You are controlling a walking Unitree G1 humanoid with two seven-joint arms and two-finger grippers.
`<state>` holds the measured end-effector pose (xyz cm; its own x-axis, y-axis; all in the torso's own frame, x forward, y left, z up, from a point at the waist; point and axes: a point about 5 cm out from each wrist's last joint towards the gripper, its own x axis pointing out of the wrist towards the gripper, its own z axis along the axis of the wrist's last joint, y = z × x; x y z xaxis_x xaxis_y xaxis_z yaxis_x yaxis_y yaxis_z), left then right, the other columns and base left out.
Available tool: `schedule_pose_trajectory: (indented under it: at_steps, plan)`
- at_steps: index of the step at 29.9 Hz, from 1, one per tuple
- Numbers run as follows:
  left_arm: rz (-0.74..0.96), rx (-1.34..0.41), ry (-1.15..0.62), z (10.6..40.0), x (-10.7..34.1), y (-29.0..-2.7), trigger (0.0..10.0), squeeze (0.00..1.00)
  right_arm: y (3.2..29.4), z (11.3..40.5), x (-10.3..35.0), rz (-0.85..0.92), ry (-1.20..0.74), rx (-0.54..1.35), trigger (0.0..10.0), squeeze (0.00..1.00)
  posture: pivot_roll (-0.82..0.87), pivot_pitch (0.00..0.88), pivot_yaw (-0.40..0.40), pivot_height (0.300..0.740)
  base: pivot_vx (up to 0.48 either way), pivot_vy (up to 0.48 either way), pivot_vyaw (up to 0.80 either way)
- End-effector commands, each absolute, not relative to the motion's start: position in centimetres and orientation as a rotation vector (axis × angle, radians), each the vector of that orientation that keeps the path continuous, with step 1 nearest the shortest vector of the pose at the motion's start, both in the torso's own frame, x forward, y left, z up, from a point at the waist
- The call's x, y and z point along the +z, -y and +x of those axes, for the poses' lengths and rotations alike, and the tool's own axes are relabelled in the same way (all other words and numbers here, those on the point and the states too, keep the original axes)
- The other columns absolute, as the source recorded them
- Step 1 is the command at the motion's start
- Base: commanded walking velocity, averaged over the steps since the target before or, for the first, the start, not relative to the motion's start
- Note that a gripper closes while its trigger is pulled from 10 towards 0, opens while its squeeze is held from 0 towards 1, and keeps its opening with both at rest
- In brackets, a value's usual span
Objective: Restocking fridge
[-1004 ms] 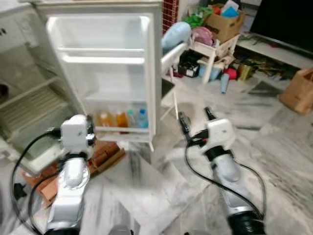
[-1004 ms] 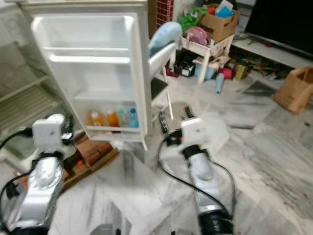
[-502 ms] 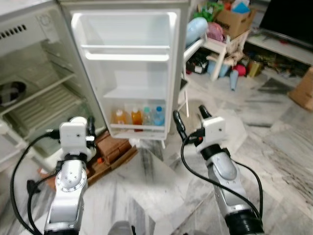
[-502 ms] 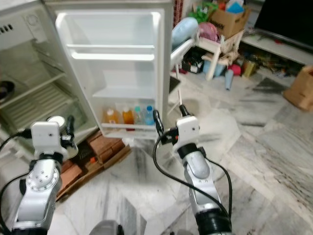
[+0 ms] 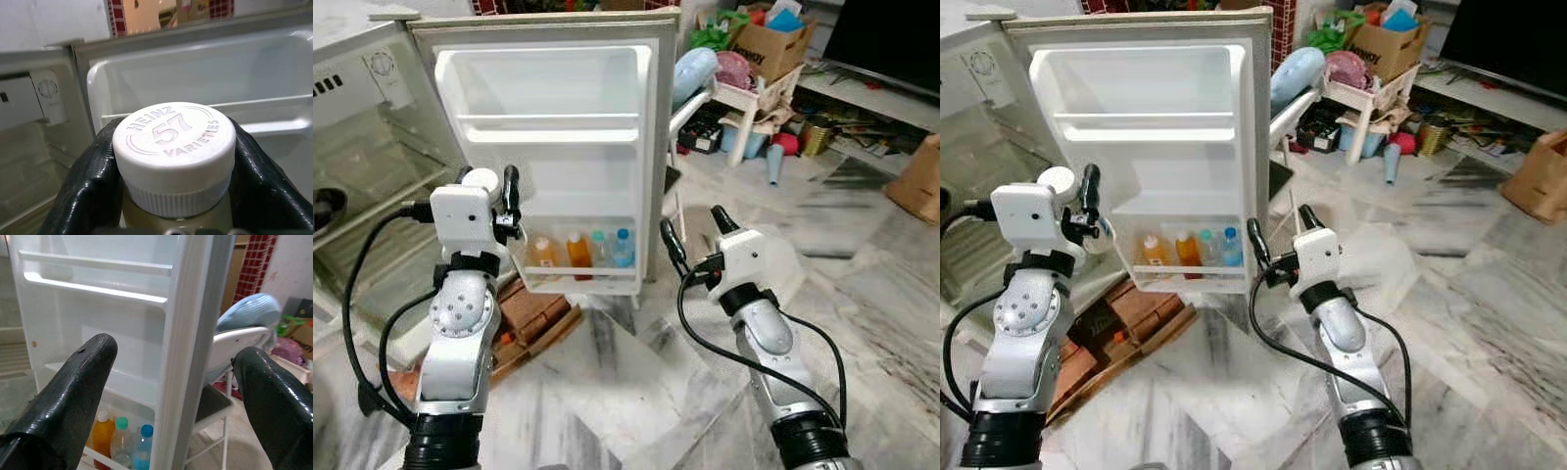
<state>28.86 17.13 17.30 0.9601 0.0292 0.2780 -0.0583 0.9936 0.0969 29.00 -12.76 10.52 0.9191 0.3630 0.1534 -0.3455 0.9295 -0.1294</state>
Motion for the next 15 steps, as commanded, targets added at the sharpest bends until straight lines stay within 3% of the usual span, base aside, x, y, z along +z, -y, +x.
schedule_pose_trajectory:
  at_steps: [1, 15]
  plan:
    - [0.097, 0.036, 0.367, 29.2, 19.7, -16.7, 10.0, 0.0, 12.9, 29.2, 10.7, -0.115, 0.188, 0.364, 10.0, 0.0, 0.06, 0.003, 0.029, 0.74, 0.472, 0.0, 0.0]
    - [0.073, 0.097, 0.469, 29.8, 23.3, -16.0, 10.0, 0.0, 13.3, 29.4, 11.0, -0.144, 0.202, 0.36, 10.0, 0.0, 0.04, 0.0, 0.018, 0.74, 0.462, 0.0, 0.0]
